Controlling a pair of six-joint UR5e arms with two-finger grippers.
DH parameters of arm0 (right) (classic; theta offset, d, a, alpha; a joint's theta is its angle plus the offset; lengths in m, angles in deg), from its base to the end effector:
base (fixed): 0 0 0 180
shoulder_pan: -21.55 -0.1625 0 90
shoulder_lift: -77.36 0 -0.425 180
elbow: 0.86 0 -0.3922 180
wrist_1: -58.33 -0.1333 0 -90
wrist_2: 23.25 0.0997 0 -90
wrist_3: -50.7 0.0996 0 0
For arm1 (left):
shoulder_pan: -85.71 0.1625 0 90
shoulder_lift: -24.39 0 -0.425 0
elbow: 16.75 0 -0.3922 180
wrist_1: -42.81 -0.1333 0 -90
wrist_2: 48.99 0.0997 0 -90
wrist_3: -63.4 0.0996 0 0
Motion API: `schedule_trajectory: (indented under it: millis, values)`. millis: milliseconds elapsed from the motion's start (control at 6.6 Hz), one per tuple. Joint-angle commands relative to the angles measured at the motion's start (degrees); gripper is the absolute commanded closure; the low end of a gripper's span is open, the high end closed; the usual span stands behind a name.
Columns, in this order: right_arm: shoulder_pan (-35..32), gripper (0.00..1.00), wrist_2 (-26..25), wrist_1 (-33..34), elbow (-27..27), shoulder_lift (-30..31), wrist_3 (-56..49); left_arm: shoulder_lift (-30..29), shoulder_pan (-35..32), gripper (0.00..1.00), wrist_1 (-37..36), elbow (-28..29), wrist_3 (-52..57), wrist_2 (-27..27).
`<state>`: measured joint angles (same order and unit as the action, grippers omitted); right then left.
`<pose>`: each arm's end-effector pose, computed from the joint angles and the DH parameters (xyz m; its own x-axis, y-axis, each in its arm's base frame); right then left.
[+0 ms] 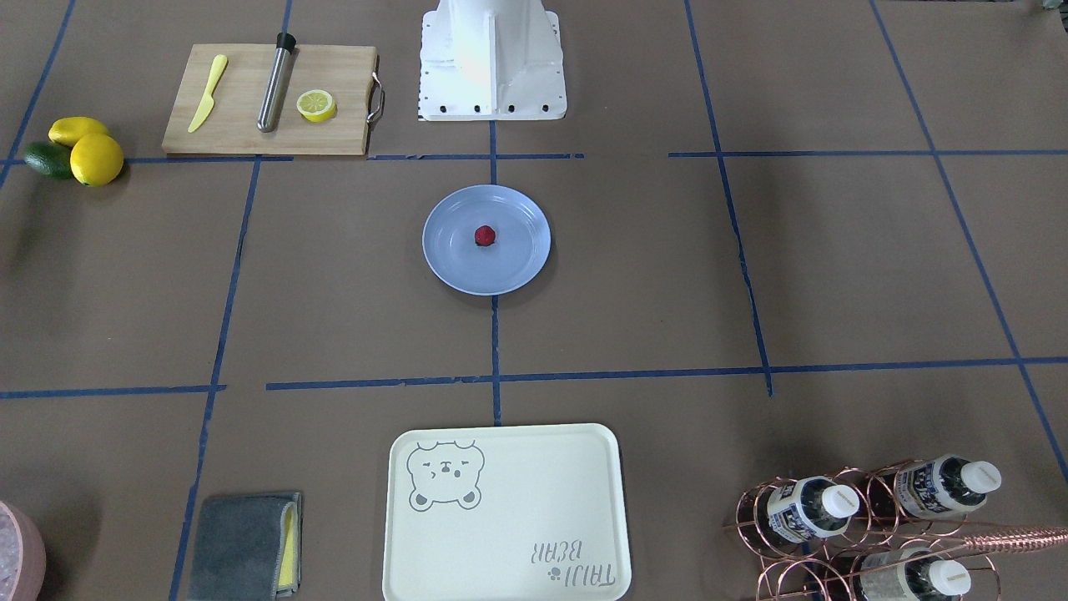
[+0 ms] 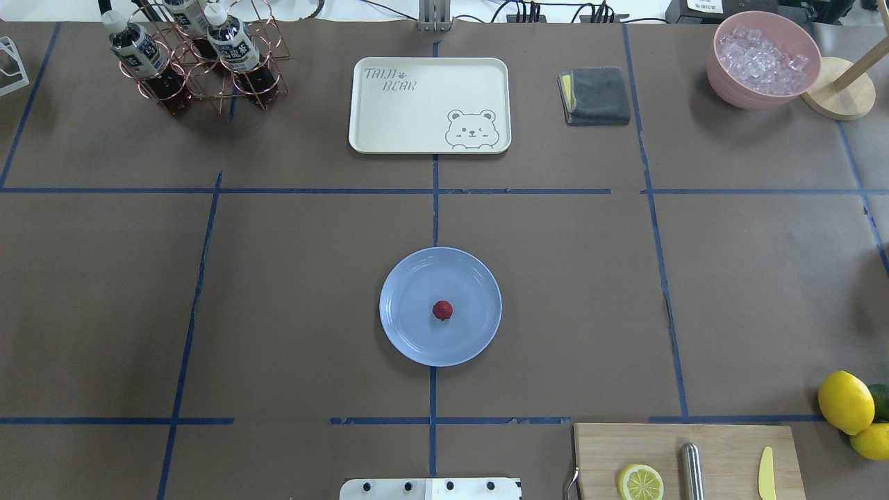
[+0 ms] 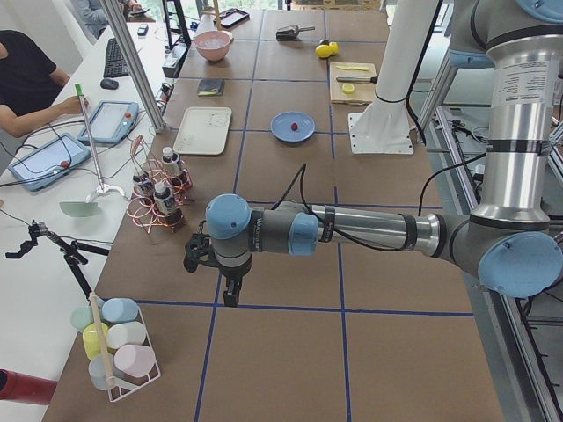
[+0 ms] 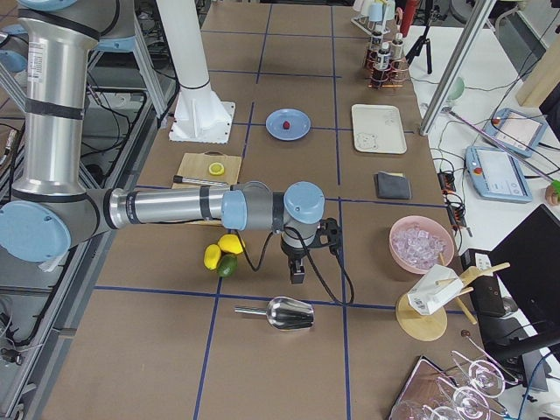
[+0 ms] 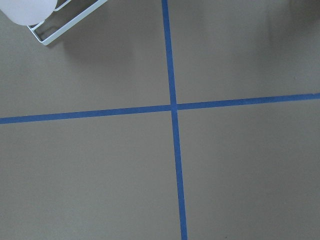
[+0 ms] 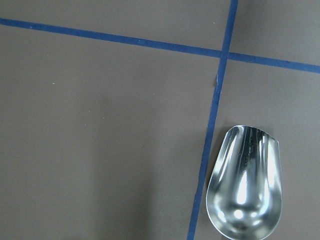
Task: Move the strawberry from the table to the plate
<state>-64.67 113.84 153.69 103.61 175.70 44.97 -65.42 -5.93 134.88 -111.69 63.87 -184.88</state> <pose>0.0319 -0.4320 0.6076 0.6687 -0.1540 0.7274 0.1334 0.9873 0.0865 -0.0760 -0.4947 0.6120 0.6984 0.0734 -0.7119 0.0227 0.9919 0.1246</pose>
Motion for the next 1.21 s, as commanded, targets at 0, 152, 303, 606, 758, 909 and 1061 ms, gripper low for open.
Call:
schedule_trajectory:
  millis: [0, 152, 303, 606, 758, 909, 1061]
  values:
    - [0.0, 0.0, 0.01, -0.09, 0.03, 0.01, -0.16, 0.33, -0.02, 0.0, 3.27, 0.19, 0.23, 0.27]
    - [0.09, 0.0, -0.16, -0.09, -0.06, 0.01, -0.25, 0.68, 0.06, 0.0, 3.99, 0.19, 0.23, 1.93]
    - [0.0, 0.0, -0.16, -0.09, -0.06, 0.01, -0.43, 0.68, 0.06, 0.0, 4.52, -0.5, 4.06, 8.12]
    - [0.0, 0.0, -0.16, -0.09, 0.03, 0.01, -0.34, 0.68, 0.15, 0.0, -0.53, 0.9, 5.33, 5.83]
    - [0.09, 0.0, -0.16, -0.09, 0.03, 0.01, -0.17, 1.29, 0.15, 0.0, -2.05, 0.72, 5.42, 2.59]
    - [0.09, 0.0, -0.16, 0.0, -0.06, 0.01, -0.16, 1.56, 0.15, 0.0, -2.15, 0.55, 5.16, 2.47]
    - [0.09, 0.0, -0.16, 0.0, -0.06, 0.1, -0.08, 1.56, 0.24, 0.0, -2.07, 0.63, 5.15, 2.04]
